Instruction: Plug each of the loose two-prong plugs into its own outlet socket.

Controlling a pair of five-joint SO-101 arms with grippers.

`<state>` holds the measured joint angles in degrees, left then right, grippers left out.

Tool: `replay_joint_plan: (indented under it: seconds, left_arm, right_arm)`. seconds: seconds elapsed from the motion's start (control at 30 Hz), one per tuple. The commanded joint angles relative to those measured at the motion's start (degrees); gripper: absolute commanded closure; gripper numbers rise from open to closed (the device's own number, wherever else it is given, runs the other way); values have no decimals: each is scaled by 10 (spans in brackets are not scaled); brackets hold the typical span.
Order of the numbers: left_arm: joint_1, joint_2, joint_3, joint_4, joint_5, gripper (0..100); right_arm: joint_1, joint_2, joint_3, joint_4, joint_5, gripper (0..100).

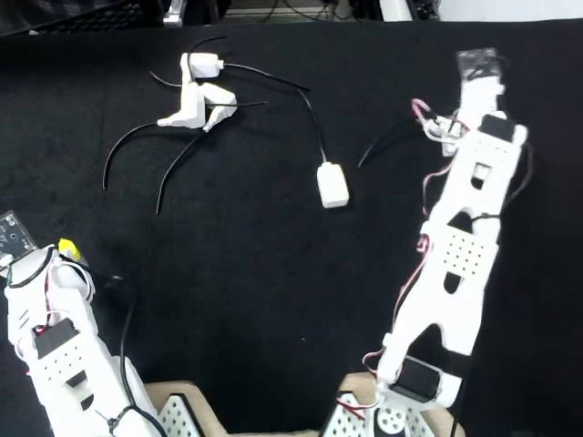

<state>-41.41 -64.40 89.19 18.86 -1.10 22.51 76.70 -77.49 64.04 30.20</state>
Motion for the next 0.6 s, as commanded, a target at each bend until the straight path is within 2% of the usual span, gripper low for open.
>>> replay_joint_plan:
  seconds: [0.0, 0.07, 0.13, 0.2, 0.4, 0.57]
  left_arm:
    - [4, -4, -3, -13, -6, 819]
    - [4, -4, -3, -13, -6, 819]
    - [5, -4, -4, -13, -6, 819]
    - [5, -4, -4, -13, -6, 819]
    - [5, -4, -4, -13, -6, 819]
    - [5, -4, -4, -13, -6, 820]
  right_arm:
    - [-26, 17, -23, -39, 29, 674]
    - [-33, 39, -24, -39, 24, 674]
    - [-33, 58, -27, -39, -12, 681]
    - [-32, 75, -27, -39, -30, 735]
    - [-49, 135, -29, -26, 71, 977]
    - [-62, 133, -131, 72, 99, 988]
